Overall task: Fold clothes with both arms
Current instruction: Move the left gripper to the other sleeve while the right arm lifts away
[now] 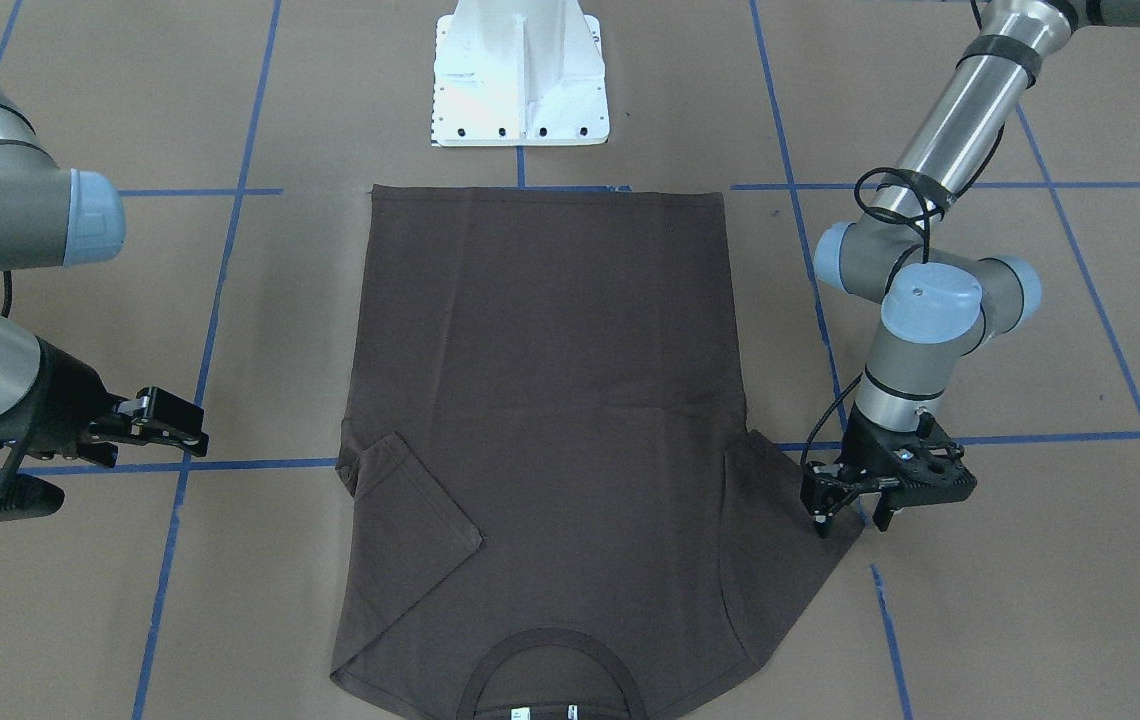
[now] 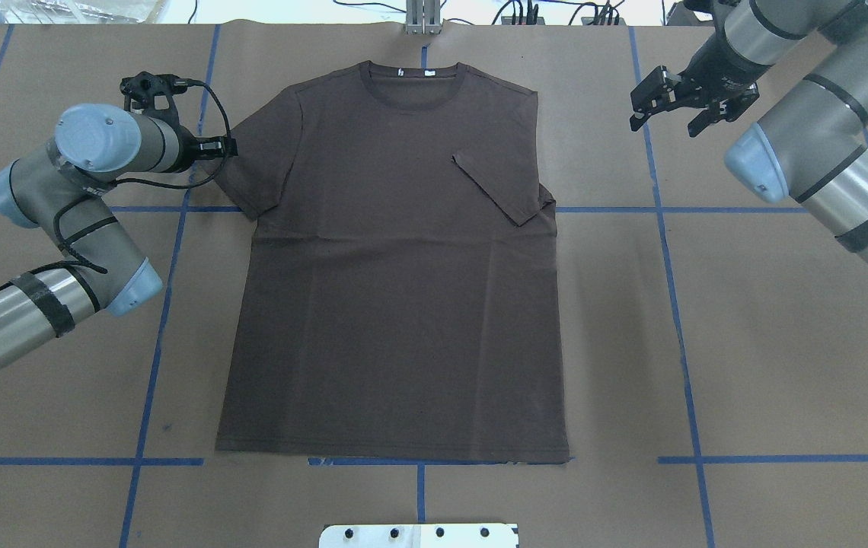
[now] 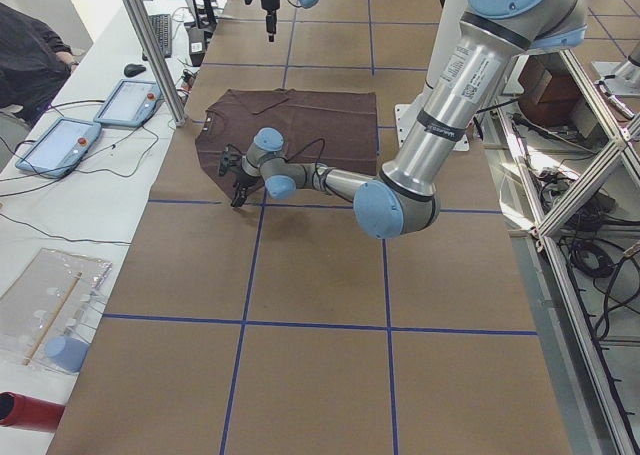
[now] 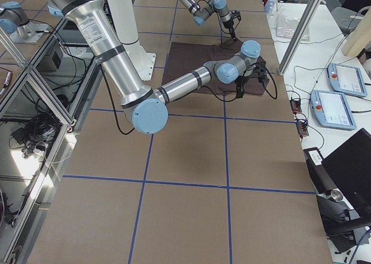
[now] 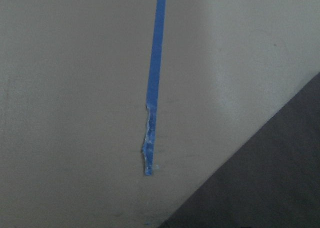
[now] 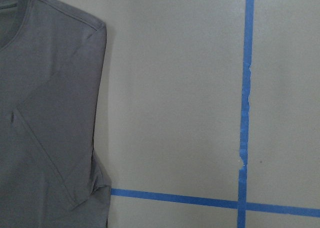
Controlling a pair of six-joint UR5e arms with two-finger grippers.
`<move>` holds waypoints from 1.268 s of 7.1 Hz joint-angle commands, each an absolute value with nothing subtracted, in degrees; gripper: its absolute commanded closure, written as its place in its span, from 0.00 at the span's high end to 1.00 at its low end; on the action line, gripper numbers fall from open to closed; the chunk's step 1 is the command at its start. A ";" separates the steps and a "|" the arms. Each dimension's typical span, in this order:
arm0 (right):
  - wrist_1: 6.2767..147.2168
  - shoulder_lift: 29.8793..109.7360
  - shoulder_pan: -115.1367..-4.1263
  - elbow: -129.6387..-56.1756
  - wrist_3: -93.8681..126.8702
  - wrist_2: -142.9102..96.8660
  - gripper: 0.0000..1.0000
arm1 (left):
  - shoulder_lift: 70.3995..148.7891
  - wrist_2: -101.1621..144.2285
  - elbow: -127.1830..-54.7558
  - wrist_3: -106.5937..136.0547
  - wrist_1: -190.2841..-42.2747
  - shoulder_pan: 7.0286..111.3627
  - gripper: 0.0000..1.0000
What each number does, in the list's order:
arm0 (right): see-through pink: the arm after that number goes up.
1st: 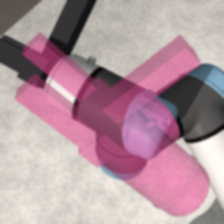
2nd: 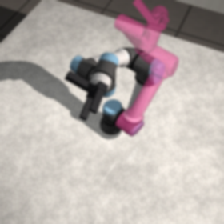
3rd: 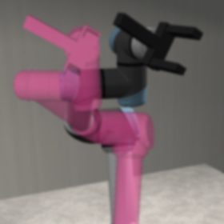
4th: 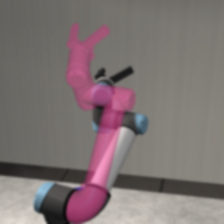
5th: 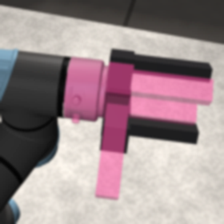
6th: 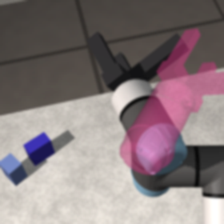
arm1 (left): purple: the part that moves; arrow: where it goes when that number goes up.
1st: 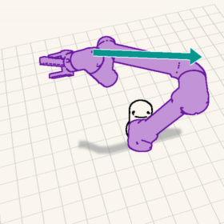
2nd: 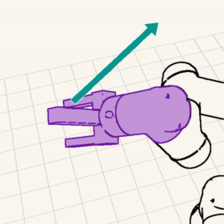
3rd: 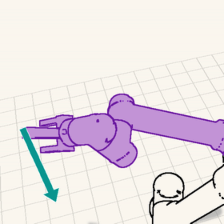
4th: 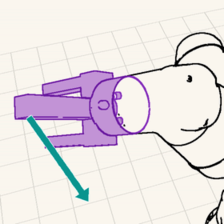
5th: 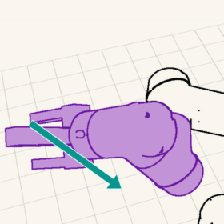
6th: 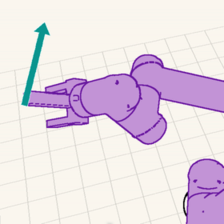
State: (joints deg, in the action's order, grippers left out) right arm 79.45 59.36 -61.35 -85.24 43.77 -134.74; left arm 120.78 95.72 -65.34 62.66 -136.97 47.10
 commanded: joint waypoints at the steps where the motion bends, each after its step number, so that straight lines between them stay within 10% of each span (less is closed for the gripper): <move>1: 79.45 59.33 -61.35 -85.25 43.86 -134.65 1.00 | 120.94 95.71 -65.65 61.53 -136.59 47.11 0.35; 3: 79.45 59.41 -61.35 -85.25 43.86 -134.56 1.00 | 121.11 95.80 -65.83 61.52 -136.23 47.11 0.01; 9: 79.37 59.50 -61.26 -85.25 44.03 -134.47 1.00 | 133.32 96.42 -72.95 68.25 -113.83 46.15 0.00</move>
State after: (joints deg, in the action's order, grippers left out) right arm 79.37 59.50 -61.26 -85.25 44.02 -134.50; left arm 131.01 96.38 -72.51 64.50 -116.67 46.85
